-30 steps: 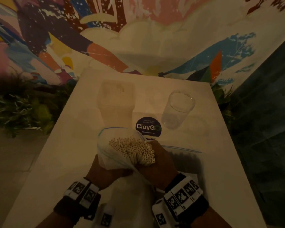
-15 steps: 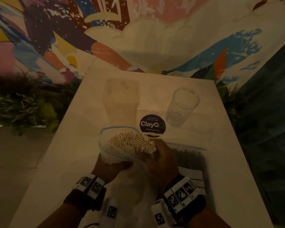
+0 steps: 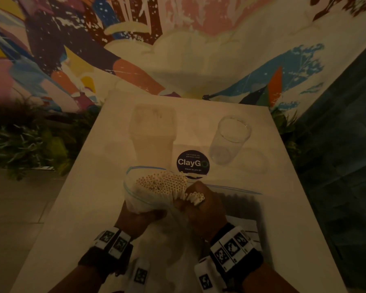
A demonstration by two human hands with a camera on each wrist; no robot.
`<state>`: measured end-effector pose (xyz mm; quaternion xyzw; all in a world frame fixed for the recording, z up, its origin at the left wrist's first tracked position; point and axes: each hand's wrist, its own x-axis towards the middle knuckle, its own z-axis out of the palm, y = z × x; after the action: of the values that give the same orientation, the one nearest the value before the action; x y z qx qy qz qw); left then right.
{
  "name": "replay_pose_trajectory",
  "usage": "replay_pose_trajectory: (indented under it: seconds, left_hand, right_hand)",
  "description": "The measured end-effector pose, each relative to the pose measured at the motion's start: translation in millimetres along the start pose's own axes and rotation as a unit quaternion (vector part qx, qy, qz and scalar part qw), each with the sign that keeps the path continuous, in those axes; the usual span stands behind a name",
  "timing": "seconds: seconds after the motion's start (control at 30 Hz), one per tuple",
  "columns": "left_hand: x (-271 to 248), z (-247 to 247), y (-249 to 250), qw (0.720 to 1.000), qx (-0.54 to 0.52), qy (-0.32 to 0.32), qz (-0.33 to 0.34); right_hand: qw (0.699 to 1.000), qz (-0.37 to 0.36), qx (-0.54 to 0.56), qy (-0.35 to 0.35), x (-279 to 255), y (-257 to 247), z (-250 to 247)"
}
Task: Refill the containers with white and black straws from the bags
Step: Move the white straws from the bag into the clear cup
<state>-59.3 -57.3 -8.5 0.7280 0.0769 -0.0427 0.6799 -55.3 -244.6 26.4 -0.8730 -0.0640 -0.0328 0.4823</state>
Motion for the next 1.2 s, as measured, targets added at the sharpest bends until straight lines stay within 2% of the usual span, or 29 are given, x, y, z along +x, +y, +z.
replay_pose_trajectory:
  seconds: [0.1, 0.2, 0.3, 0.43, 0.53, 0.63, 0.8, 0.9, 1.03, 1.13, 1.2]
  left_hand:
    - [0.2, 1.2, -0.1, 1.000, -0.013, 0.002, 0.001]
    - [-0.2, 3.0, 0.6, 1.000, 0.000, 0.001, 0.005]
    - [-1.2, 6.0, -3.1, 0.999, -0.029, 0.010, -0.006]
    - [-4.5, 7.8, -10.5, 0.997, -0.073, 0.018, -0.016]
    - [-6.0, 6.7, -11.7, 0.998, -0.062, 0.016, -0.010]
    - [-4.5, 5.4, -11.7, 0.998, -0.056, 0.002, -0.011]
    - [-2.0, 3.1, -16.4, 0.998, -0.057, 0.006, -0.027]
    - [-1.5, 3.0, -17.4, 0.997, -0.066, 0.008, -0.035]
    - [-2.8, 3.9, -18.0, 0.996, -0.078, 0.018, -0.036]
    - [-2.6, 5.5, -16.0, 0.995, -0.086, 0.021, -0.035]
    - [-2.0, 5.3, -16.4, 0.995, -0.089, 0.024, -0.030]
  right_hand:
    - [1.000, 0.014, 0.001, -0.016, 0.1, 1.2, 3.0]
    - [1.000, 0.002, 0.003, 0.008, -3.1, -0.1, 4.5]
    - [0.999, 0.026, -0.002, 0.035, -6.3, 0.8, 7.4]
    - [0.988, 0.062, 0.117, 0.080, -3.8, -15.8, -0.5]
    - [0.962, 0.084, 0.228, 0.121, 2.2, -25.9, -7.2]
    - [0.930, 0.040, 0.349, 0.111, 13.7, -35.4, -14.4]
    - [0.921, 0.036, 0.379, 0.085, 15.4, -55.5, -20.9]
    - [0.903, 0.035, 0.415, 0.109, 17.8, -60.3, -30.1]
    - [0.902, 0.016, 0.418, 0.106, 24.3, -60.8, -39.3]
    - [0.906, 0.034, 0.415, 0.081, 24.6, -63.7, -35.5]
    - [0.920, 0.025, 0.387, 0.059, 20.8, -66.6, -32.6]
